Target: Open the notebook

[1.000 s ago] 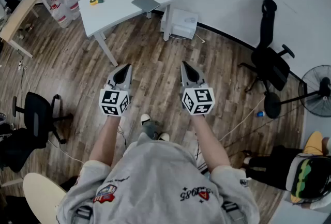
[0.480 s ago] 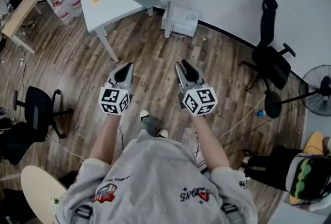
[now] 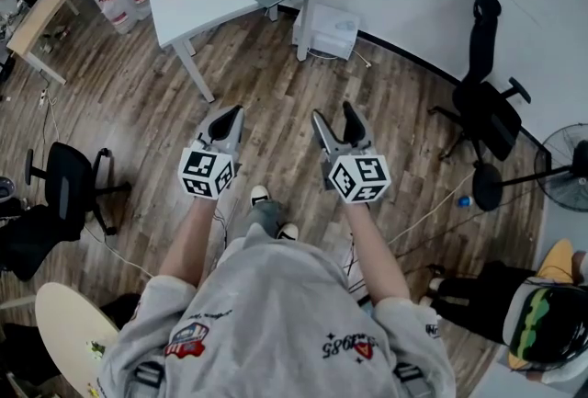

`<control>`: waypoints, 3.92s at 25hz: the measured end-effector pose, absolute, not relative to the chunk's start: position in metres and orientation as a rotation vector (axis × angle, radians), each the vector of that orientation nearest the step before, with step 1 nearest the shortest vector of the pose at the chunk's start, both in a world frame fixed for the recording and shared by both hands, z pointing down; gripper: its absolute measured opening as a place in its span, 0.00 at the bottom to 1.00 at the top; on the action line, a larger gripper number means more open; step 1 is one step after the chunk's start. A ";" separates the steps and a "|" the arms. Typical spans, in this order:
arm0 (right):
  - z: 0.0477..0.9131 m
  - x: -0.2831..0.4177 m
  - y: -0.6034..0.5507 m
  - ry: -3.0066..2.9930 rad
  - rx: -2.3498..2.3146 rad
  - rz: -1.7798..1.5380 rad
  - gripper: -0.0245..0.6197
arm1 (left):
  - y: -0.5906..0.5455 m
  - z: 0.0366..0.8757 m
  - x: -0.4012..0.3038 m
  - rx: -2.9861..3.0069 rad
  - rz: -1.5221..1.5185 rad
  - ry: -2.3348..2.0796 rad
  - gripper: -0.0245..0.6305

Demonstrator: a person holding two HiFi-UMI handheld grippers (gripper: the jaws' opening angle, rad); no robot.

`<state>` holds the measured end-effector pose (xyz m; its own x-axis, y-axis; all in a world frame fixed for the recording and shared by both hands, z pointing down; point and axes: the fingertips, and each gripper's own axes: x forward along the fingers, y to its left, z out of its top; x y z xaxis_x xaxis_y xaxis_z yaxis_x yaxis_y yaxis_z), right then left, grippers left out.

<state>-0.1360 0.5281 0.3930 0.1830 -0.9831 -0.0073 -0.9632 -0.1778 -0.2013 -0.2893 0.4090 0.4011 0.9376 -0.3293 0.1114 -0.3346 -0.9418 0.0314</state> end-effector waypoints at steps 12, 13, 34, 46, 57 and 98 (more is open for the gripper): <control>0.412 -0.117 0.470 1.906 -2.294 -0.257 0.50 | 0.357 0.414 -0.273 3.023 0.173 -0.526 0.04; 0.414 -0.113 0.461 1.907 -2.296 -0.260 0.50 | 0.349 0.417 -0.269 3.020 0.174 -0.527 0.04; 0.438 -0.011 0.205 1.882 -2.323 -0.377 0.44 | 0.092 0.442 -0.149 3.009 0.213 -0.410 0.04; 0.457 0.019 0.113 1.940 -2.293 -0.454 0.42 | 0.013 0.457 -0.124 2.981 0.240 -0.430 0.04; 0.476 0.097 -0.005 2.145 -2.250 -0.436 0.41 | -0.093 0.463 -0.064 2.963 0.280 -0.586 0.04; 0.666 0.341 -0.244 2.374 -1.895 -1.218 0.34 | -0.308 0.518 0.120 2.774 0.341 -0.821 0.04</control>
<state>0.3407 -0.2443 0.6660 -0.3234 -0.7881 0.5238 -0.8851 0.0563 -0.4619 0.1198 -0.3080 0.5184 0.8161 -0.5035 0.2837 -0.5564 -0.8172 0.1503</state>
